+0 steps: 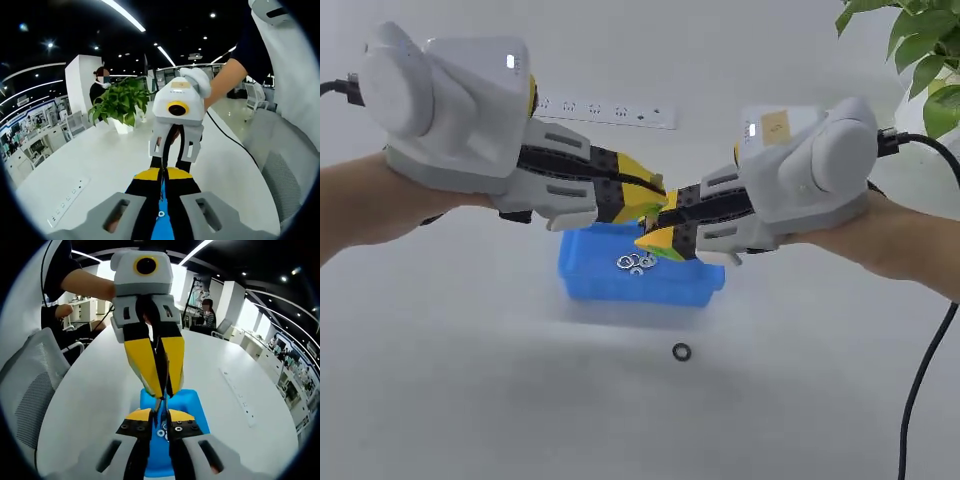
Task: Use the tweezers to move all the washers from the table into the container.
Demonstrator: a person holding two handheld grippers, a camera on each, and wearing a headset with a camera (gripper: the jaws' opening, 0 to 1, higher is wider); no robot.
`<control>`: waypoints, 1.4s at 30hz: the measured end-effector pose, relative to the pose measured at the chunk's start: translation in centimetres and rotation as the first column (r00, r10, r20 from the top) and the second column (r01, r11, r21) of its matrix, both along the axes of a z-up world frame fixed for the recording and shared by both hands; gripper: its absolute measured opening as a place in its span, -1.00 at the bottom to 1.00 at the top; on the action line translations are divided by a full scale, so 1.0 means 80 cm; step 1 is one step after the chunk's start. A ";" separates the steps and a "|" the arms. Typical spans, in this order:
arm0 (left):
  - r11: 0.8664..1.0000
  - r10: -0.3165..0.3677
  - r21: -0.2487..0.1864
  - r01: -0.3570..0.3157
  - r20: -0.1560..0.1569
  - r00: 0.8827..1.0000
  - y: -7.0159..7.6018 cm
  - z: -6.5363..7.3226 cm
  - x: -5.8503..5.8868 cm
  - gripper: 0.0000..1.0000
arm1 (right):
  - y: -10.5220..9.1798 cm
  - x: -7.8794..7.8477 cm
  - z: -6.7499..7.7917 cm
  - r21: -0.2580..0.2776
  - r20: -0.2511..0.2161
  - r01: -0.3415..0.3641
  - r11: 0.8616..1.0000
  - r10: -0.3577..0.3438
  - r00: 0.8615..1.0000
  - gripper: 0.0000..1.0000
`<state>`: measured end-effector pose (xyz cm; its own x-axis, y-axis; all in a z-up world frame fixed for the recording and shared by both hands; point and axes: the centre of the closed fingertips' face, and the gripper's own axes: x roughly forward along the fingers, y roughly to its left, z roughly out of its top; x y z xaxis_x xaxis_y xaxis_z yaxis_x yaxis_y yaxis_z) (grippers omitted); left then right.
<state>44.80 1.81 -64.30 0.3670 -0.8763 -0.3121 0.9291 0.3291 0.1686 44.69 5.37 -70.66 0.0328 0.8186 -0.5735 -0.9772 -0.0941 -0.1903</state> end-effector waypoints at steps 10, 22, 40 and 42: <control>1.000 0.021 -0.009 -0.021 0.030 0.999 0.007 0.017 0.006 -0.89 | -0.015 -0.005 0.019 0.045 -0.042 0.064 0.997 -0.062 0.997 -0.48; 1.000 -0.022 -0.018 0.023 0.069 0.997 -0.013 0.036 -0.027 -0.89 | -0.064 -0.029 0.019 0.116 -0.101 0.193 0.974 -0.182 0.978 -0.01; 0.995 -0.104 0.001 0.104 -0.002 0.995 -0.063 -0.018 -0.083 -0.89 | -0.113 -0.094 -0.001 0.150 -0.219 0.200 0.968 -0.164 0.962 0.63; 0.994 -0.111 0.001 0.111 -0.015 0.994 -0.066 -0.024 -0.088 -0.89 | -0.116 -0.100 -0.007 0.139 -0.225 0.195 0.971 -0.161 0.961 0.68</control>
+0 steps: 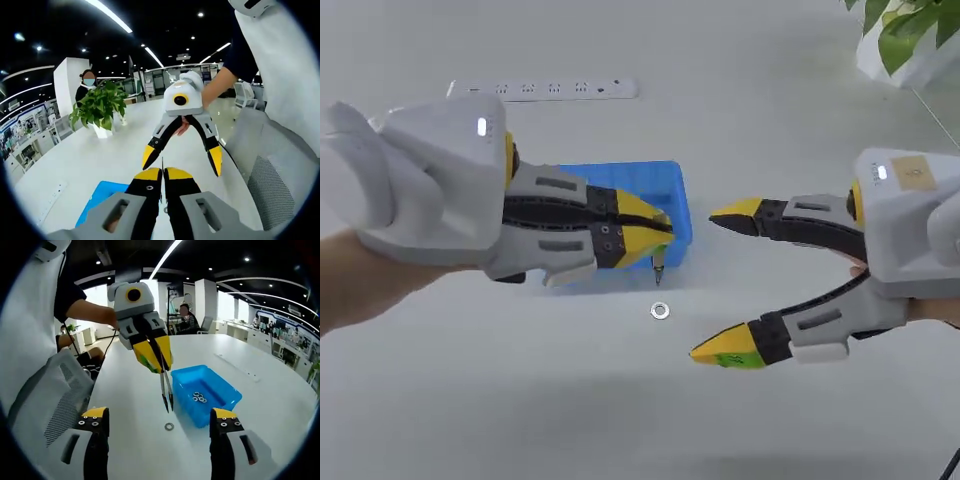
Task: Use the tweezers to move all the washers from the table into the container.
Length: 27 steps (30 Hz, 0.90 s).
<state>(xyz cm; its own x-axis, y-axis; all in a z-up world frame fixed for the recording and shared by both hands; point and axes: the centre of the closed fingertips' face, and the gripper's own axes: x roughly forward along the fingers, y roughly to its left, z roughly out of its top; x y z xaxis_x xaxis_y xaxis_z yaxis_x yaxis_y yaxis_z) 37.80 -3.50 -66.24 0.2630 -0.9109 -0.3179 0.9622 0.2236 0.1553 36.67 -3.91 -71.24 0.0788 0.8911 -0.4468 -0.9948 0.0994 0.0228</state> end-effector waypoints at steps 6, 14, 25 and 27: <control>1.000 0.015 -0.004 -0.015 -0.027 1.000 -0.001 -0.021 -0.002 -0.89 | -0.004 -0.016 -0.020 -0.032 -0.029 -0.025 0.999 0.024 0.999 0.82; 1.000 0.017 -0.004 -0.017 -0.039 0.999 -0.004 -0.036 -0.004 -0.89 | -0.001 -0.041 -0.033 -0.037 -0.084 -0.082 0.996 0.078 0.993 1.00; 1.000 0.016 0.013 -0.016 -0.050 0.999 -0.004 -0.052 0.004 -0.89 | -0.002 -0.049 -0.042 -0.032 -0.115 -0.085 0.996 0.081 0.990 1.00; 1.000 0.013 0.011 -0.013 -0.056 0.998 -0.005 -0.054 0.004 -0.89 | -0.005 -0.049 -0.047 -0.038 -0.131 -0.077 0.996 0.072 0.989 1.00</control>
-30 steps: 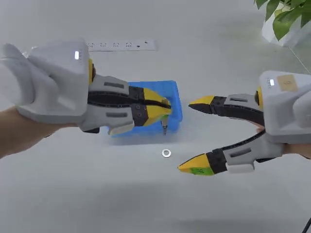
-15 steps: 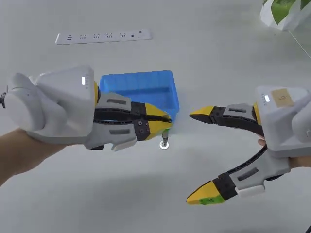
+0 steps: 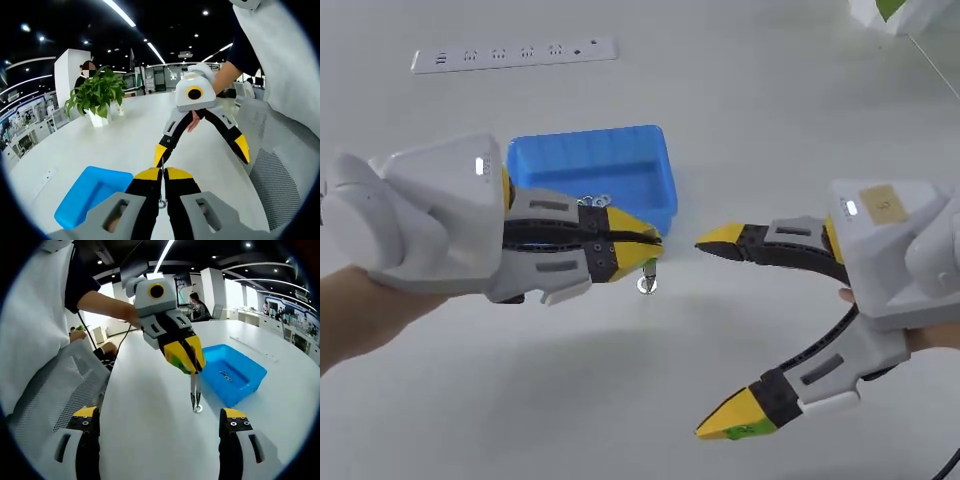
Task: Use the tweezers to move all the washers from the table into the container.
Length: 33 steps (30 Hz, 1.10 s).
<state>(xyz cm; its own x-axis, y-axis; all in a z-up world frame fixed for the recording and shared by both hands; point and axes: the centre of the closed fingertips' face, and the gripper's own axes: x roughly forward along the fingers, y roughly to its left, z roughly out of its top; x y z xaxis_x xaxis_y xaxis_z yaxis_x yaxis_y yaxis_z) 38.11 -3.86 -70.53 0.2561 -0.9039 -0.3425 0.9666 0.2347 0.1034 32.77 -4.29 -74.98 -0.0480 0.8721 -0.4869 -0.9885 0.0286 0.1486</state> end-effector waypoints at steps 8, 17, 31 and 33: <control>1.000 0.000 -0.003 0.000 -0.015 1.000 0.000 -0.003 0.000 -0.88 | 0.000 0.000 0.000 0.007 -0.022 0.014 1.000 -0.014 1.000 1.00; 1.000 -0.022 0.016 0.022 -0.046 0.999 0.001 -0.004 -0.003 -0.88 | 0.016 0.007 -0.006 0.007 -0.024 0.006 1.000 -0.006 1.000 0.95; 0.999 -0.033 0.040 0.036 -0.075 0.997 -0.003 -0.006 -0.001 -0.88 | 0.048 0.054 -0.027 -0.031 0.010 -0.005 1.000 0.006 1.000 -0.04; 0.999 -0.025 0.037 0.028 -0.081 0.996 -0.002 -0.006 0.001 -0.88 | 0.050 0.060 -0.029 -0.037 0.021 -0.002 0.999 0.003 1.000 -0.20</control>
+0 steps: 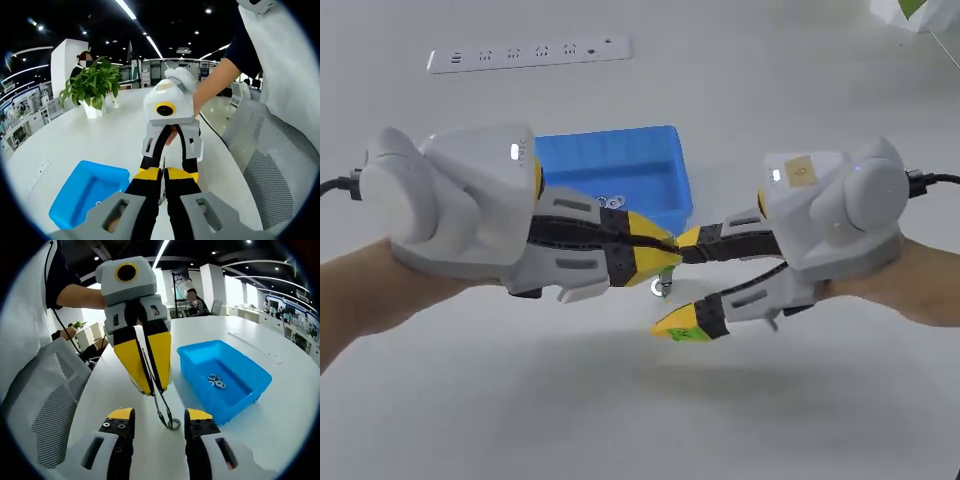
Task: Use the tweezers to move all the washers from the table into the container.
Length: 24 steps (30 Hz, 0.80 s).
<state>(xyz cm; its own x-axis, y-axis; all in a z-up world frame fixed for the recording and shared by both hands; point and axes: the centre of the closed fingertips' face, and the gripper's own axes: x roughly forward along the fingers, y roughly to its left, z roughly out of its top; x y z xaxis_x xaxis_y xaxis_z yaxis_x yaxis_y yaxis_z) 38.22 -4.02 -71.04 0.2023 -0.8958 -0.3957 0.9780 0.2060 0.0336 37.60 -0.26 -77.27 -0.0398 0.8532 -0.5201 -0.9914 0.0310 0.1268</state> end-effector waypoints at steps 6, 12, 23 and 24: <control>1.000 -0.004 0.020 0.004 0.009 1.000 0.002 -0.002 -0.001 -0.88 | 0.002 0.009 -0.007 -0.023 0.002 0.002 1.000 -0.002 1.000 -0.50; 1.000 0.002 0.026 -0.003 0.012 1.000 0.003 -0.003 0.000 -0.87 | 0.005 0.003 -0.005 -0.018 0.012 -0.029 0.999 0.029 1.000 -0.73; 0.999 0.029 0.020 -0.028 -0.027 0.999 0.002 -0.003 -0.001 -0.86 | 0.003 0.002 -0.007 -0.045 0.142 -0.046 0.998 0.052 0.988 -0.80; 0.999 0.032 0.023 -0.031 -0.024 0.999 0.002 -0.003 -0.001 -0.86 | 0.003 0.005 -0.007 -0.038 0.143 -0.034 0.999 0.039 0.989 -0.80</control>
<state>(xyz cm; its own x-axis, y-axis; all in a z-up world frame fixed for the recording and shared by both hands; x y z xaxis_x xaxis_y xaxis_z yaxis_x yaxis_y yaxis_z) 38.14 -3.90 -71.31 0.2207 -0.8799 -0.4208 0.9715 0.2364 0.0152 38.01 -0.06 -77.85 0.0065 0.8337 -0.5523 -0.9998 -0.0038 -0.0175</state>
